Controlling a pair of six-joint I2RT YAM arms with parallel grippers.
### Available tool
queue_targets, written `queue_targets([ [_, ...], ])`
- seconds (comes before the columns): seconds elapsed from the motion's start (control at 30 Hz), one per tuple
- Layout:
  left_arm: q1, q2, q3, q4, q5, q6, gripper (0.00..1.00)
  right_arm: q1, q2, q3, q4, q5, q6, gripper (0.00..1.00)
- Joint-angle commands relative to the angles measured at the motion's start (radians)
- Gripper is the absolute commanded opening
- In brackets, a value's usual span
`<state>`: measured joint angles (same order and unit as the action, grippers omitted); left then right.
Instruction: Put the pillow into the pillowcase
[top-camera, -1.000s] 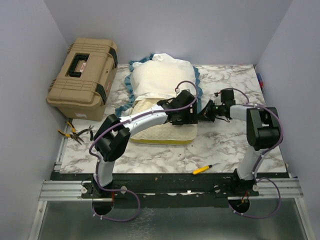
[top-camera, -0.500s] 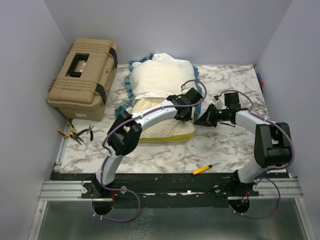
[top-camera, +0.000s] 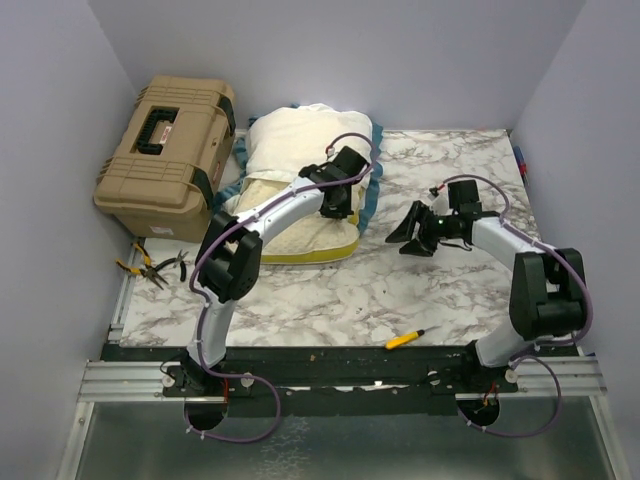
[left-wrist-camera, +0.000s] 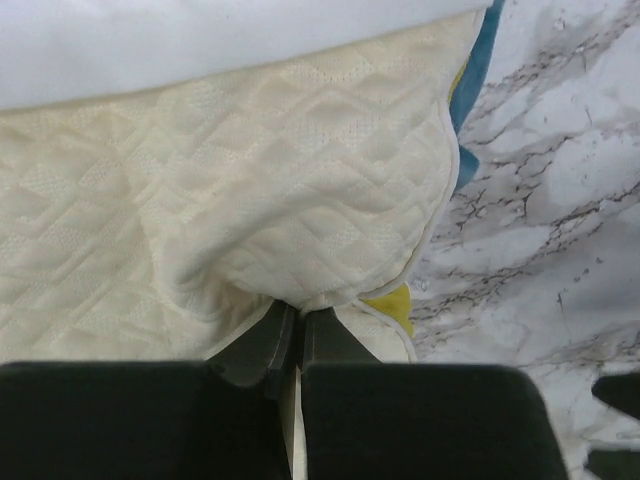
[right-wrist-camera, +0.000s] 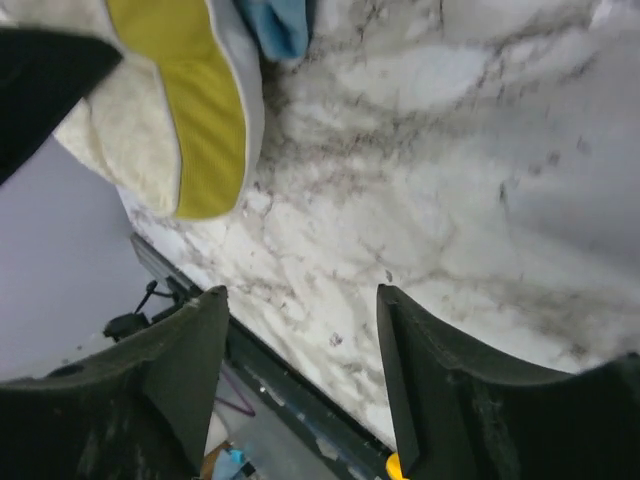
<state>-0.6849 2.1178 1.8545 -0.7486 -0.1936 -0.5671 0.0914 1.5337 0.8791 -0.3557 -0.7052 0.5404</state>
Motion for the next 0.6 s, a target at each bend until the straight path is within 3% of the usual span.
queue_targets([
  [0.0,0.010,-0.113,-0.068,0.028,-0.022,0.027,0.00,-0.001,0.142,0.092,0.141,0.042,0.068,0.68],
  [0.1,0.011,-0.156,-0.108,0.035,-0.030,0.022,0.00,0.000,0.263,0.158,0.226,0.037,0.133,0.76],
  [0.27,0.011,-0.195,-0.137,0.040,-0.007,0.018,0.00,0.033,0.428,0.249,0.296,0.038,0.229,0.77],
  [0.5,0.010,-0.216,-0.185,0.056,0.046,-0.005,0.00,0.065,0.576,0.280,0.489,0.021,0.463,0.69],
  [0.57,0.009,-0.226,-0.201,0.063,0.046,-0.010,0.00,0.084,0.634,0.344,0.440,0.035,0.460,0.67],
])
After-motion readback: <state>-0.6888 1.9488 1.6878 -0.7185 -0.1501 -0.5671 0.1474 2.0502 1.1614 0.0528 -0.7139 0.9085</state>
